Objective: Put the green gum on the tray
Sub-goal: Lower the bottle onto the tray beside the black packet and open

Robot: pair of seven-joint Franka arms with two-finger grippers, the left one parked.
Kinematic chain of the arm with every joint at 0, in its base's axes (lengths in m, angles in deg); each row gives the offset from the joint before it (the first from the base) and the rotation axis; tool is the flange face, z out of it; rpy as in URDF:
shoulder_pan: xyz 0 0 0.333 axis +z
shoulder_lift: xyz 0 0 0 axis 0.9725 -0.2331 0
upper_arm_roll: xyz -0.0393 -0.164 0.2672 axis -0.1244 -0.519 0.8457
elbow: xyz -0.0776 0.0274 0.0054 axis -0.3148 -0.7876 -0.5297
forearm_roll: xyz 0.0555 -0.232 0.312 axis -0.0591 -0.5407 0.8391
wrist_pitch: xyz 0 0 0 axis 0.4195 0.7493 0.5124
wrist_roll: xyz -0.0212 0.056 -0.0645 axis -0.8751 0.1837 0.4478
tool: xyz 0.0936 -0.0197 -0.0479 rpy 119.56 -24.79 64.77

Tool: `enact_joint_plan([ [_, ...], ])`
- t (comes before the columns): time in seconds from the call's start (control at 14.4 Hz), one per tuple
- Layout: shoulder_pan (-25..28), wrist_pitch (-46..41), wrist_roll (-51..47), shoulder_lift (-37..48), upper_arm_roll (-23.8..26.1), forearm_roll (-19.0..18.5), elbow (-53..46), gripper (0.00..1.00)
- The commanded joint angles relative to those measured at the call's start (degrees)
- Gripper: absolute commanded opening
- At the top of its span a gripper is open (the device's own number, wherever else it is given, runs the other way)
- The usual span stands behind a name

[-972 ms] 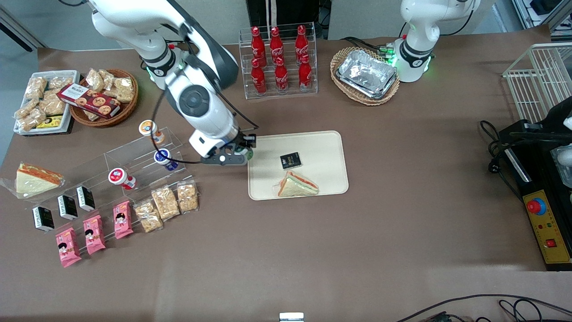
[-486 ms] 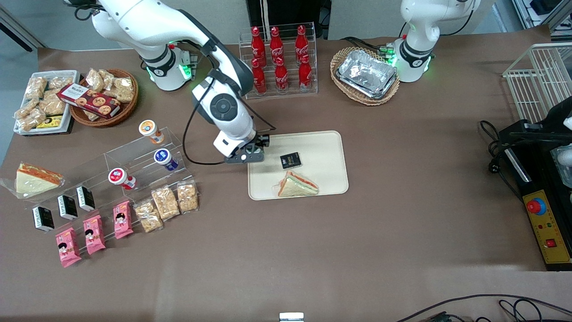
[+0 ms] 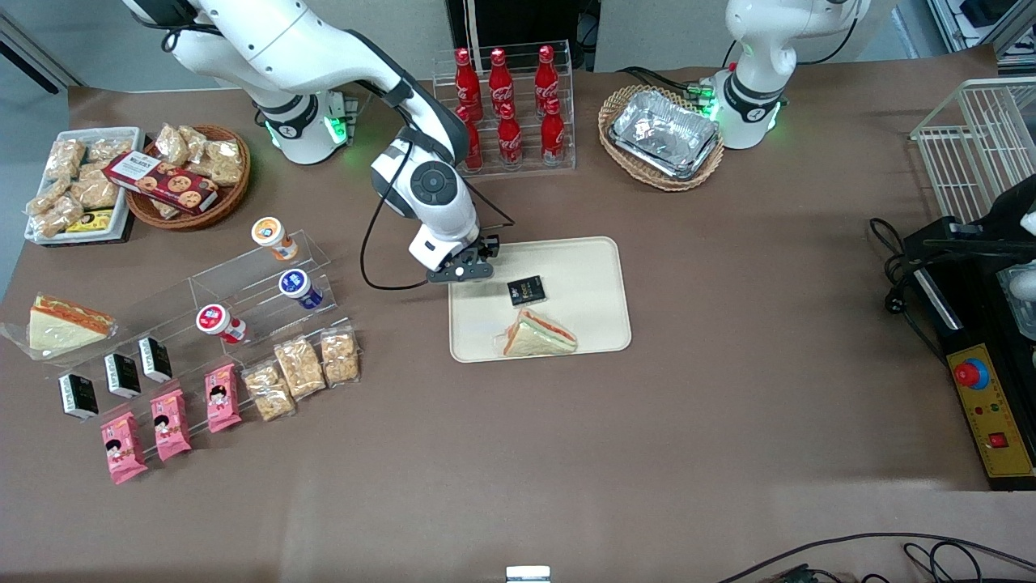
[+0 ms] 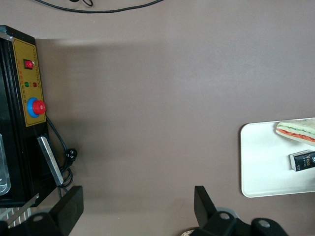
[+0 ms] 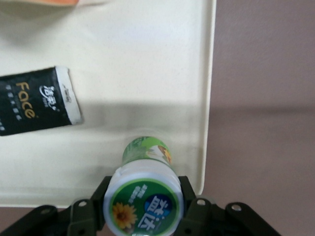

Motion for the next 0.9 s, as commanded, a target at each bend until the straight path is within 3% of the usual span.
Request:
enact_joint_plan([
  [0.0,1.1,2.5,-2.2,-0.2,-0.3,-2.4,1.3,0.35],
  [0.07,1.3,2.5,-2.5,-0.2,-0.5,-2.4,1.2,0.63],
  [0.14,1.3,2.4,-3.2,-0.1,-0.6,-2.6,1.2,1.00],
  [0.35,1.1,1.9,-3.5,0.5,-0.6,-4.4,1.0,1.00],
  [0.56,-1.6,-2.1,-2.5,6.4,-1.1,-5.8,0.6,1.00],
  [0.83,-6.7,-23.8,1.8,10.7,-1.1,-4.8,-13.0,1.00],
])
